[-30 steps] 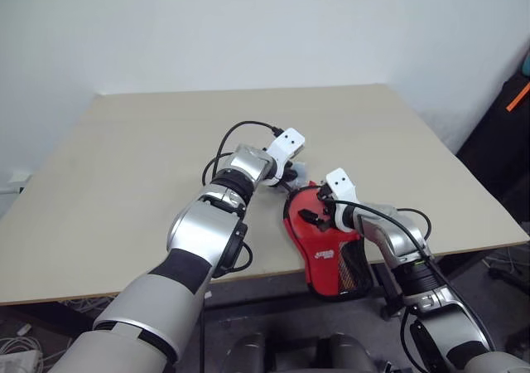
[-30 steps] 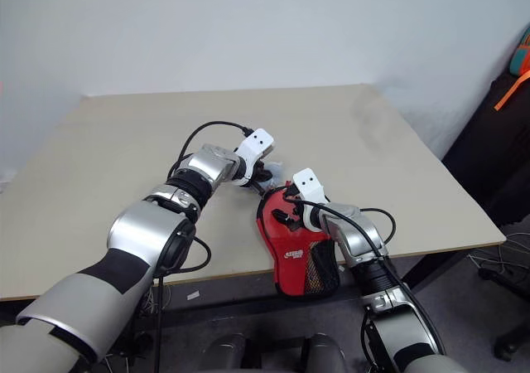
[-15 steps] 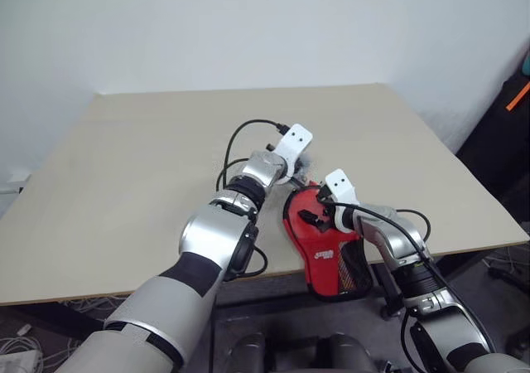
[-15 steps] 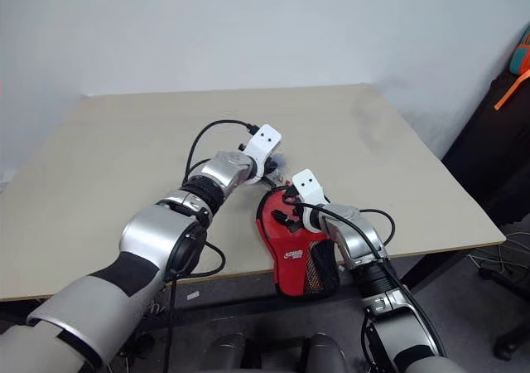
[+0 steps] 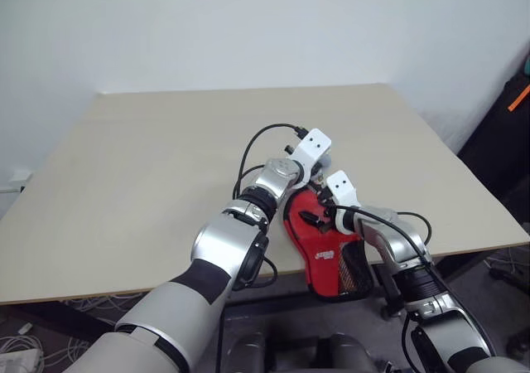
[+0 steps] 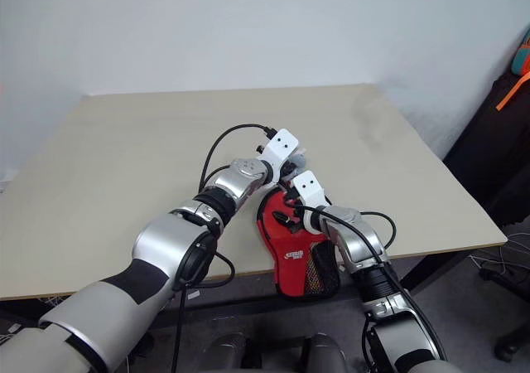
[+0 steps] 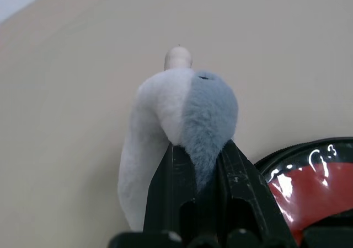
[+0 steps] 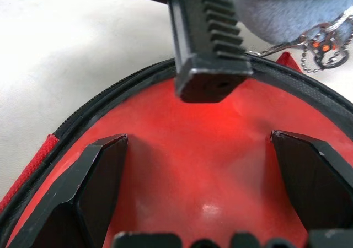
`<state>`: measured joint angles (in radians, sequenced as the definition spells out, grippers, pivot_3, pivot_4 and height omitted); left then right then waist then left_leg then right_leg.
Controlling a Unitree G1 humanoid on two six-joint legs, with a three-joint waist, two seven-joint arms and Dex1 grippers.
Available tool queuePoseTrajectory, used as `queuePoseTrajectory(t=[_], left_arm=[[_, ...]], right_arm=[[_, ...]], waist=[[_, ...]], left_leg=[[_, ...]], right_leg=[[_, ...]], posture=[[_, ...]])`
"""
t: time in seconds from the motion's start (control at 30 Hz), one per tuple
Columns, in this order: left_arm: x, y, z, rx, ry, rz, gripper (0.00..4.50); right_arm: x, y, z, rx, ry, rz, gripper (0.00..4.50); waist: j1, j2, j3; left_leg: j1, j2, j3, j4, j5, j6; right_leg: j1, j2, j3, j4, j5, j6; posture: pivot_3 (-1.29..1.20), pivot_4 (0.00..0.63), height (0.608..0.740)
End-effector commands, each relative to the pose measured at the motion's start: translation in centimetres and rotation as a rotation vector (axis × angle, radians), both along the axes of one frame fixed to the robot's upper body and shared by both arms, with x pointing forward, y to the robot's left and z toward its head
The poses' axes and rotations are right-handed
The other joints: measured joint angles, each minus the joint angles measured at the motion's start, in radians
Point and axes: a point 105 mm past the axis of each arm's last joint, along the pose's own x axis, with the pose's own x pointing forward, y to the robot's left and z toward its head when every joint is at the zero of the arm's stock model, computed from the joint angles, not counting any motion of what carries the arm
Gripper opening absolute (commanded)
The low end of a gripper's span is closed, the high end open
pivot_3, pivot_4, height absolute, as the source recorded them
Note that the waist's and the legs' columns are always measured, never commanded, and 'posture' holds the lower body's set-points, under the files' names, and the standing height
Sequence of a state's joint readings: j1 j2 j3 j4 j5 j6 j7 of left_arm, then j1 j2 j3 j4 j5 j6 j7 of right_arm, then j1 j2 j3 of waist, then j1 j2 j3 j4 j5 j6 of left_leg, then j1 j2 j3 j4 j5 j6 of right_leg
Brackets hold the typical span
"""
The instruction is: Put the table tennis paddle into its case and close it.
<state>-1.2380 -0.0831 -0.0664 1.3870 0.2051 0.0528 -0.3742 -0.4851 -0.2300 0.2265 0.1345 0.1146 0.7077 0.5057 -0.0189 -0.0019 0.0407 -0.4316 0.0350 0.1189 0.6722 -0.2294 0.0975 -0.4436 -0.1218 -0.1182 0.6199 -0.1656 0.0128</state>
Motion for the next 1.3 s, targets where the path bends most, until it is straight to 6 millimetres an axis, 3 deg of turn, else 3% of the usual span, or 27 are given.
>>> queuePoseTrajectory(t=[0.03, 0.1, 0.27, 0.37, 0.53, 0.63, 0.8, 0.93, 1.13, 1.3], left_arm=[[-0.4, -2.4, 2.9, -0.01, -0.152, -0.138, 0.0], [-1.1, -2.7, 2.0, 0.013, -0.125, -0.212, 0.0], [-1.3, -2.1, 1.5, -0.013, -0.077, -0.237, 1.67], [-2.1, -1.6, 0.6, 0.044, -0.049, -0.337, 2.74], [-3.0, -1.3, 0.8, 0.116, -0.123, -0.503, 2.74], [-3.4, -1.3, 1.9, 0.063, -0.138, -0.556, 2.74], [-3.1, -0.6, 5.9, -0.095, -0.222, -0.586, 2.74], [-4.2, 0.1, 8.0, -0.144, -0.281, -0.699, 2.74], [-5.8, 3.7, 11.2, -0.327, -0.214, -0.776, 2.74], [-7.0, 7.1, 10.8, -0.39, -0.096, -0.755, 2.74]], right_arm=[[-0.9, 0.4, -0.6, -0.009, 0.018, 0.037, 4.5], [-1.0, 0.5, -0.6, -0.002, 0.016, 0.043, 4.5], [-1.1, 0.6, -0.7, -0.006, 0.018, 0.046, 4.5], [-1.0, 0.5, -0.8, -0.009, 0.019, 0.043, 4.5], [-0.9, 0.8, -0.5, 0.008, 0.008, 0.055, 4.5], [-1.0, 1.1, 0.0, 0.035, -0.002, 0.079, 4.5], [-1.7, 1.7, 1.5, 0.089, -0.059, 0.159, 4.5], [-1.7, 1.7, 2.0, 0.112, -0.073, 0.167, 4.5], [-0.6, 0.0, 5.2, 0.156, -0.181, 0.143, 4.5], [0.5, -1.8, 7.3, 0.178, -0.236, 0.103, 4.5]], waist=[[0.0, 0.0, 0.0], [0.001, 0.0, 0.0], [0.0, 0.0, 0.0], [-0.001, 0.0, 0.0], [-0.003, 0.0, 0.0], [-0.002, 0.0, 0.0], [-0.002, 0.001, 0.001], [-0.002, 0.001, 0.002], [-0.004, 0.003, 0.003], [-0.004, 0.004, 0.004]], left_leg=[[0.0, 0.0, 0.0, 0.0, 0.0, 0.0], [-0.001, 0.0, 0.0, 0.0, 0.0, 0.0], [-0.001, 0.0, 0.0, 0.001, 0.0, 0.001], [-0.001, 0.0, 0.0, 0.001, 0.0, 0.001], [-0.001, 0.001, 0.0, 0.0, 0.0, 0.001], [-0.001, 0.001, 0.0, 0.0, -0.001, 0.001], [-0.001, 0.001, 0.0, 0.001, -0.001, 0.001], [-0.002, 0.001, 0.0, 0.001, -0.001, 0.001], [-0.002, 0.001, 0.0, 0.002, -0.001, 0.001], [-0.002, 0.001, 0.001, 0.002, -0.001, 0.001]], right_leg=[[0.0, 0.0, 0.0, 0.0, 0.0, 0.0], [0.0, 0.0, 0.0, 0.0, 0.0, 0.0], [0.0, 0.0, 0.0, 0.0, -0.001, -0.001], [0.0, 0.0, -0.001, -0.001, -0.001, -0.001], [0.0, 0.0, -0.001, -0.001, -0.001, -0.002], [-0.001, 0.0, -0.001, 0.0, -0.001, -0.002], [-0.001, 0.0, 0.0, -0.001, -0.001, -0.002], [-0.001, 0.0, 0.0, 0.0, -0.001, -0.002], [0.0, 0.001, 0.0, 0.0, -0.001, -0.002], [0.0, 0.003, 0.001, 0.001, -0.001, -0.002]], posture=[[0.0, 0.0, 0.74], [0.0, 0.0, 0.74], [0.0, 0.0, 0.74], [0.0, 0.0, 0.74], [0.0, 0.0, 0.74], [0.0, 0.0, 0.74], [0.0, 0.0, 0.74], [0.0, 0.0, 0.74], [0.0, 0.0, 0.74], [0.0, 0.0, 0.74]])
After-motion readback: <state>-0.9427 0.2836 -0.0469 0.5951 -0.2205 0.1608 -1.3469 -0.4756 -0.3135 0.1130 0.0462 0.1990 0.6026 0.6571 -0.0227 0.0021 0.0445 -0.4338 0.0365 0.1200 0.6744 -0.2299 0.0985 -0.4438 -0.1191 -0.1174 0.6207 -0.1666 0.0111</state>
